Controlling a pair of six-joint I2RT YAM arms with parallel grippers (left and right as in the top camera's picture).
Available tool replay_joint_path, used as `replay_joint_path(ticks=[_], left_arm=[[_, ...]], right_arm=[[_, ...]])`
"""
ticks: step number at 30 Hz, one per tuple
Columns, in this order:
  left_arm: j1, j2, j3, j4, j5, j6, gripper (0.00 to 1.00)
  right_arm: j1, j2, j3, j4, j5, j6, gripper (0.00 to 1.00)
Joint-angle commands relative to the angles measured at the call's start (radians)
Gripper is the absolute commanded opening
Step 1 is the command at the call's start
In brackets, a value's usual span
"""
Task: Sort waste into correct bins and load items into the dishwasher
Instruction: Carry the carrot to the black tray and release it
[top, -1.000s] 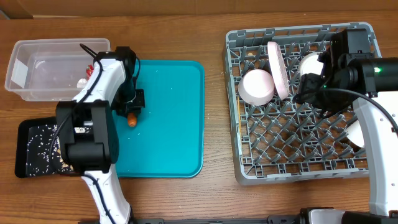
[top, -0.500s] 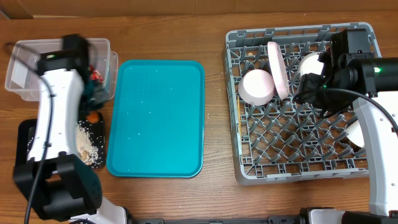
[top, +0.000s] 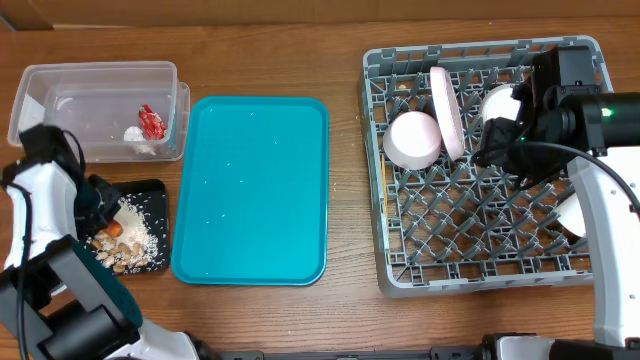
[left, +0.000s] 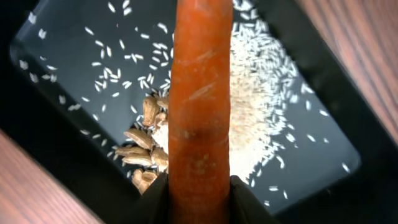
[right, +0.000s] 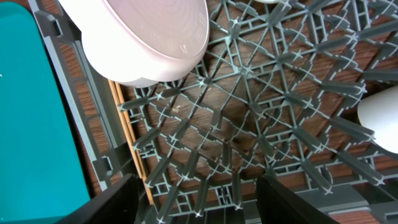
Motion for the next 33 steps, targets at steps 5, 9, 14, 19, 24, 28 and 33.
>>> replay_joint_path(ticks=[5,9,14,19,24,28,33], left_arm=[[0.015,-0.011,-0.102,0.084,0.053,-0.025,0.33],[0.013,-0.011,-0.111,0.075,0.053,-0.025,0.5],[0.013,-0.012,-0.111,0.067,0.117,-0.023,0.67],[-0.019,-0.02,-0.048,0.008,0.172,0.01,0.75],[-0.187,-0.06,0.079,-0.015,0.302,0.14,0.81],[-0.435,-0.068,0.221,-0.066,0.373,0.374,1.0],[-0.559,-0.068,0.309,-0.406,0.317,0.404,1.0]], right_arm=[[-0.003,-0.003,0.013,0.003,0.009,0.0,0.63],[-0.003,-0.003,0.013,0.003,0.01,0.0,0.63],[-0.003,-0.003,0.013,0.003,0.009,0.0,0.63],[-0.003,-0.003,0.013,0.004,-0.005,0.001,0.81],[0.015,-0.003,0.013,0.097,-0.154,0.0,0.9],[0.072,0.014,0.013,0.271,-0.168,-0.076,1.0],[0.049,0.066,0.013,0.175,-0.167,-0.137,1.0]])
